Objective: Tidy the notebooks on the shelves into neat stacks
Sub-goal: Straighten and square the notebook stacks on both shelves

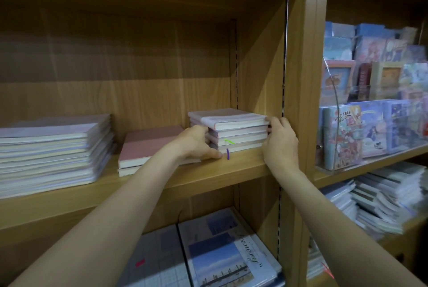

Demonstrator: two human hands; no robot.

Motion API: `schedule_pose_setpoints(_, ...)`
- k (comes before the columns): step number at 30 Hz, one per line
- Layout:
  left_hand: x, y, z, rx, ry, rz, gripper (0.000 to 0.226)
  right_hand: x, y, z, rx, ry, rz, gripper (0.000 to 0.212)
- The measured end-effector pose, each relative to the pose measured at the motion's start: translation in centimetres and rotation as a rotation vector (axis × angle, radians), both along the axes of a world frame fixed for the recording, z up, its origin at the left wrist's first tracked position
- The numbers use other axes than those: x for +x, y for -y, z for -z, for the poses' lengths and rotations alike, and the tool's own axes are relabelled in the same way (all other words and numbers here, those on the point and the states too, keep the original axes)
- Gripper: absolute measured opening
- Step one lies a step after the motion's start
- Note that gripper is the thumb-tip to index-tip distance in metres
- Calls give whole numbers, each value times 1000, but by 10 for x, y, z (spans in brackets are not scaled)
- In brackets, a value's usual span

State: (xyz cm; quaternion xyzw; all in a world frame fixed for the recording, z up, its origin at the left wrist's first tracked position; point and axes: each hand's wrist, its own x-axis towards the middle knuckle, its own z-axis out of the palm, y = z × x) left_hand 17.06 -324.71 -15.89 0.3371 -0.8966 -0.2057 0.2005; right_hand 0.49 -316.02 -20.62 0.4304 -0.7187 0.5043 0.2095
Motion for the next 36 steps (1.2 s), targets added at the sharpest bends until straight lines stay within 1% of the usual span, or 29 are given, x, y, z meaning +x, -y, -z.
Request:
schedule_pose_setpoints(3, -5, 0, -2, 59, -79, -18, 48, 0, 1, 0, -23, 16, 2, 37)
schedule_pose_setpoints(7, -11, -3, -2, -9, -159, -119, 37, 1, -1, 0, -11, 11, 17, 37)
schedule_pose_setpoints(10, -11, -3, -2, 21, -189, -117, 34, 0, -2, -1, -4, -1, 18, 37)
schedule_pose_setpoints(12, -9, -5, -2, 18, -178, -109, 30, 0, -2, -1, -10, -2, 15, 36)
schedule_pose_setpoints(15, -6, -4, -1, -37, -147, -122, 28, 0, -3, -1, -4, -8, 10, 35)
schedule_pose_setpoints(18, -3, -3, 0, -55, -145, -156, 27, -1, -5, -3, 54, -21, -38, 36)
schedule_pose_setpoints(20, -1, -2, 1, -54, -147, -173, 29, -2, -7, -4, 125, -10, -86, 42)
schedule_pose_setpoints(22, 0, -5, 1, -51, -97, -164, 32, -5, -7, -8, 223, 27, -105, 44)
schedule_pose_setpoints(24, -3, -9, 3, -96, 25, -184, 38, -9, -5, -14, 319, 98, -110, 34)
schedule_pose_setpoints(26, -6, -15, 3, -189, 129, -254, 36, -11, -2, -19, 365, 168, -112, 25)
schedule_pose_setpoints(28, -9, -20, 4, -249, 154, -313, 32, -11, 1, -16, 337, 183, -91, 21)
schedule_pose_setpoints(30, -9, -19, 6, -286, 132, -318, 30, -10, 2, -11, 262, 159, -45, 17)
schedule_pose_setpoints(36, -5, -16, 10, -370, 81, -291, 22, -6, 8, -3, 115, 78, 122, 20)
